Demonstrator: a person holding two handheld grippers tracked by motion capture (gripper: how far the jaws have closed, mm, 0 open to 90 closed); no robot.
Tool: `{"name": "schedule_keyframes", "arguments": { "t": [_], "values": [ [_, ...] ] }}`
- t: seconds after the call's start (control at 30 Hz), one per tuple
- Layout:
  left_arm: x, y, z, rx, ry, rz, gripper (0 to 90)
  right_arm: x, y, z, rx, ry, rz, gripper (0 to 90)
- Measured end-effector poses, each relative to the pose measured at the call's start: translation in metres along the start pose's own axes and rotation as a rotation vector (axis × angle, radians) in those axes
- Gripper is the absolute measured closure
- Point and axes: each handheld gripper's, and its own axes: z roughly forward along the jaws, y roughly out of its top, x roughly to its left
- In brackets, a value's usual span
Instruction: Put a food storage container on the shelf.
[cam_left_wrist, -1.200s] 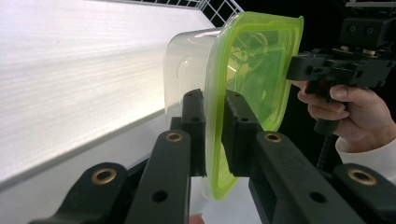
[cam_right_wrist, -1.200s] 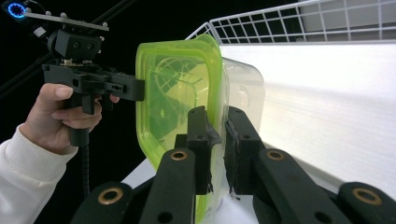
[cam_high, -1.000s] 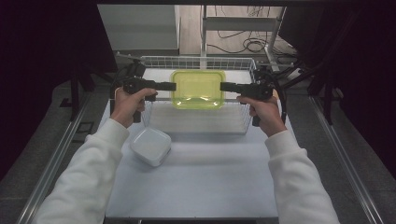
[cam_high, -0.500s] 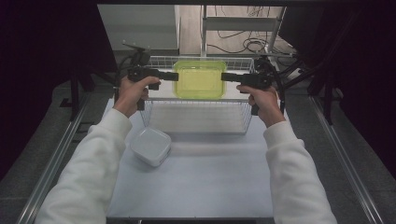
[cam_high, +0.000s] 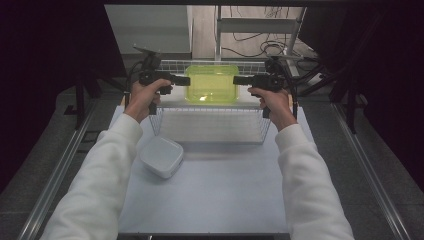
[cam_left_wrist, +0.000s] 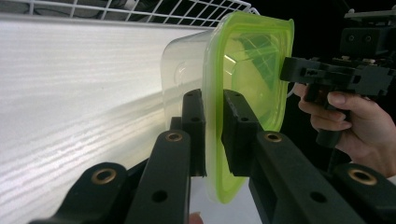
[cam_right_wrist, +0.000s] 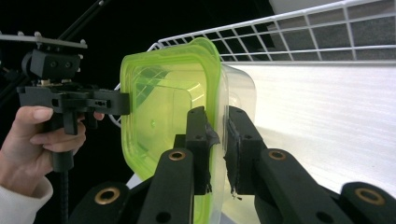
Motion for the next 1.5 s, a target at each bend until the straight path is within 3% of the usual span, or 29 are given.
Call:
{"name": "schedule_keyframes", "arguments": {
  "t": [0.17, 0.4, 0.57, 0.7, 0.77, 0.83, 0.87, 0.9, 0.97, 1.07, 1.3, 1.4, 1.5],
  "values": [
    [0.009, 0.005, 0.006, -0.011, -0.018, -0.057, 79.5, -0.002, 0.004, 0.004, -0.004, -0.032, 0.031, 78.0],
    [0.024, 0.012, 0.015, -0.011, -0.035, -0.149, 76.5, -0.006, 0.012, 0.019, 0.010, -0.108, 0.122, 75.5],
    [0.033, 0.013, 0.022, -0.023, -0.047, -0.210, 74.6, -0.013, 0.013, 0.026, 0.018, -0.124, 0.188, 73.1],
    [0.037, 0.013, 0.023, -0.027, -0.062, -0.221, 73.6, -0.017, 0.012, 0.029, 0.014, -0.119, 0.208, 72.1],
    [0.037, 0.012, 0.023, -0.029, -0.064, -0.215, 73.0, -0.018, 0.012, 0.029, 0.006, -0.117, 0.207, 71.6],
    [0.035, 0.012, 0.024, -0.030, -0.037, -0.189, 68.2, -0.018, 0.012, 0.030, -0.001, -0.119, 0.206, 67.5],
    [0.034, 0.011, 0.023, -0.030, -0.025, -0.164, 56.2, -0.016, 0.011, 0.031, -0.017, -0.130, 0.202, 53.5],
    [0.033, 0.011, 0.023, -0.038, -0.017, -0.150, 56.2, -0.016, 0.011, 0.031, -0.017, -0.130, 0.202, 53.5],
    [0.029, 0.011, 0.022, -0.058, 0.010, -0.127, 43.1, -0.014, 0.009, 0.032, -0.021, -0.132, 0.190, 43.8],
    [0.023, 0.011, 0.018, -0.084, 0.012, -0.092, 29.8, -0.006, 0.007, 0.032, -0.047, -0.177, 0.139, 34.5],
    [0.015, 0.006, 0.007, -0.114, 0.040, -0.022, 23.3, 0.009, 0.006, 0.020, -0.084, -0.283, -0.014, 21.5],
    [0.007, 0.003, 0.001, -0.121, 0.031, 0.020, 23.1, 0.016, 0.006, 0.011, -0.091, -0.264, -0.042, 21.2],
    [0.000, -0.004, -0.005, -0.135, 0.047, 0.057, 23.3, 0.027, 0.004, 0.001, -0.103, -0.206, -0.053, 21.2]
  ]
}}
